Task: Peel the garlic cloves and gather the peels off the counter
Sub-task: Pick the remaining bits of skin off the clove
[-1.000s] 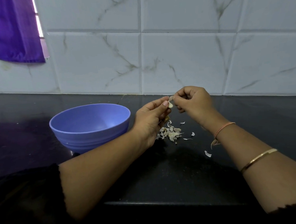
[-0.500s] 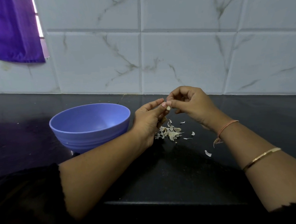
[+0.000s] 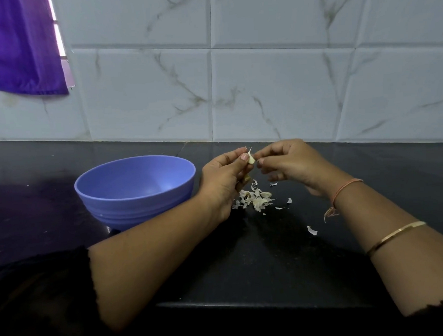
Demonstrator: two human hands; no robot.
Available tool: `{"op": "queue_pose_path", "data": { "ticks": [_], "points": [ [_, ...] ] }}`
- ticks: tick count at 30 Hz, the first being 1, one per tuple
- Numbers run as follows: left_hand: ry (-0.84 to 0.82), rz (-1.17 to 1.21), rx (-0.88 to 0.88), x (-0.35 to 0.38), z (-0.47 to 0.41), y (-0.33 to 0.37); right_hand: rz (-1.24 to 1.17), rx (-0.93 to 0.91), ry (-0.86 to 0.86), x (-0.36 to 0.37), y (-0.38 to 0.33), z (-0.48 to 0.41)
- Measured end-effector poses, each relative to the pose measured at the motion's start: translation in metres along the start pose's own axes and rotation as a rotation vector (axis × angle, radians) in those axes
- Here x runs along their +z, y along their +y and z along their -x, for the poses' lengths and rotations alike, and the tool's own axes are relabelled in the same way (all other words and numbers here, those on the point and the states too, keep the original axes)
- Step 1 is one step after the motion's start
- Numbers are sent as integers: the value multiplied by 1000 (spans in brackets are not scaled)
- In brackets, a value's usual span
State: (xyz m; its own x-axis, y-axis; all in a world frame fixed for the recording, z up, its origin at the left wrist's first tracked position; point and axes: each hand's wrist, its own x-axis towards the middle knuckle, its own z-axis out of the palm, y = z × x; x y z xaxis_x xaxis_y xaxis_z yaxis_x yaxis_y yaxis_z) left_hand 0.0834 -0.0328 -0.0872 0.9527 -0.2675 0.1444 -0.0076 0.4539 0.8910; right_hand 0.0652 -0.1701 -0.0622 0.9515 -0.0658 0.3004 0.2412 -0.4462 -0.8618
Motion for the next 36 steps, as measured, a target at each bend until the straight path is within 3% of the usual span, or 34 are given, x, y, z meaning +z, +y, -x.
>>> {"op": "queue_pose_path", "data": {
  "ticks": [2, 5, 10, 17, 24, 36],
  "points": [
    [4, 11, 3, 0, 0, 0, 36, 23, -36, 3, 0, 1],
    [15, 16, 7, 0, -1, 0, 76, -21, 41, 1, -4, 2],
    [39, 3, 17, -2, -2, -1, -59, -58, 10, 1, -8, 4],
    [13, -19, 54, -3, -2, -2, 81, -144, 25, 5, -6, 3],
    [-22, -42, 78, -3, -2, -2, 95, -161, 69, 6, -6, 3],
    [-3, -51, 102, -2, -4, -3, -3, -104, 0, 5, -4, 3]
  ]
}}
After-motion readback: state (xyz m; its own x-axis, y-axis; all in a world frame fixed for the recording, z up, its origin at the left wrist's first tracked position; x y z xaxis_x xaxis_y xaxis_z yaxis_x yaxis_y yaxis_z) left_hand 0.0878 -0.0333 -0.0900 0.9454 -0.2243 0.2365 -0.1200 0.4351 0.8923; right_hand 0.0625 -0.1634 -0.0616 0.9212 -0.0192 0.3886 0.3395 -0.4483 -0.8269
